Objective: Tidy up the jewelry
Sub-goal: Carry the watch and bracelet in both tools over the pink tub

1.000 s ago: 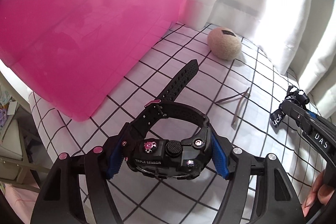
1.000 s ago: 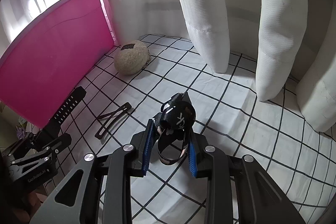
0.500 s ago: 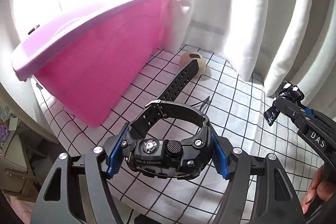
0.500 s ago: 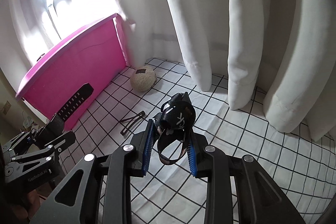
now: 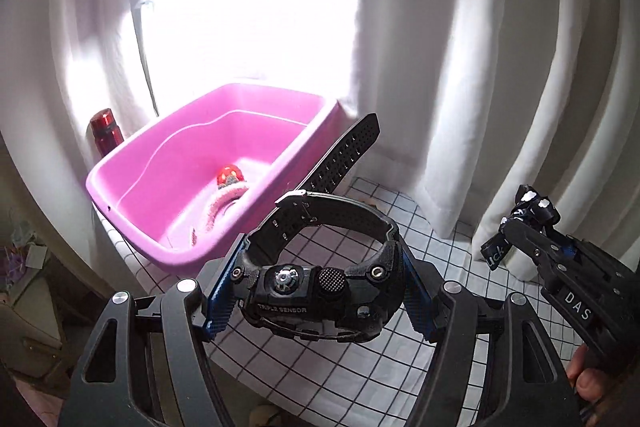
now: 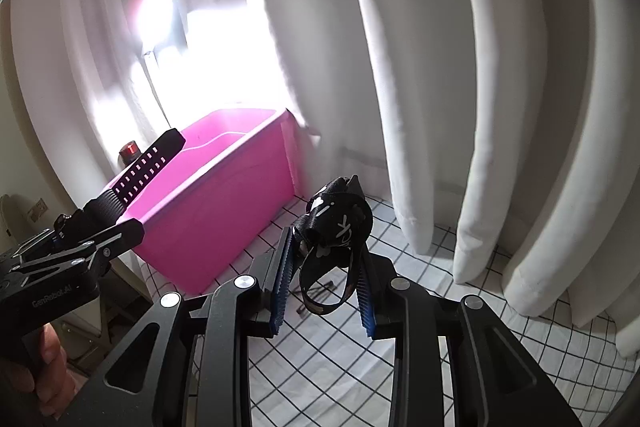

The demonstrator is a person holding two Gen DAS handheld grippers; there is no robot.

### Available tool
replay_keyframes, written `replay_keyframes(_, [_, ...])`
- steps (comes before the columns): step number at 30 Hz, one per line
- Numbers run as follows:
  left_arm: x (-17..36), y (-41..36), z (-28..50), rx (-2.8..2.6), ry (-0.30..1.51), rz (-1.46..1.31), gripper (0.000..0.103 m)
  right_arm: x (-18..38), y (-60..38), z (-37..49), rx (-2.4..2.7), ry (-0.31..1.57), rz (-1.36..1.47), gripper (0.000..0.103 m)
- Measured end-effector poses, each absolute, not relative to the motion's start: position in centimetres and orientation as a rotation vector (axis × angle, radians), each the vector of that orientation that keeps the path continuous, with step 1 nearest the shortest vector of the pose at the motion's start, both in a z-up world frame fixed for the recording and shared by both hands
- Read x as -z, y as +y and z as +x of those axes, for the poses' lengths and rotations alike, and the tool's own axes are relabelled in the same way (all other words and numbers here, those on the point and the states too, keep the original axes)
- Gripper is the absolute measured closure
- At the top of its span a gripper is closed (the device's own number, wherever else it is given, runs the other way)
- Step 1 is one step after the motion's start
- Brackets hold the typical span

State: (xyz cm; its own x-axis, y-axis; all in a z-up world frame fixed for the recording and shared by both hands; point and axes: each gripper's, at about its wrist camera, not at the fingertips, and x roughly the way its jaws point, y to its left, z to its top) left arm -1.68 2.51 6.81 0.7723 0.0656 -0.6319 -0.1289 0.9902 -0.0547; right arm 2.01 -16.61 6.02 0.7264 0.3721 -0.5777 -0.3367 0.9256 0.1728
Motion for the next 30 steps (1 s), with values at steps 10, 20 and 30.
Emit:
replay_keyframes(10, [-10.4, 12.3, 3.5, -0.123, 0.651, -0.064, 0.036, -10.2, -6.8, 6.2, -0.428, 0.578, 0.073, 0.075])
replay_keyframes(20, [-8.5, 21.4, 7.8, -0.094, 0.726, -0.040, 0.035, -10.2, 3.6, 10.7, -0.440, 0.601, 0.056, 0.075])
replay_keyframes(30, [-4.6, 24.8, 10.2, -0.118, 0.833, -0.085, 0.035, -7.7, 8.8, 13.8, -0.475, 0.735, 0.011, 0.075])
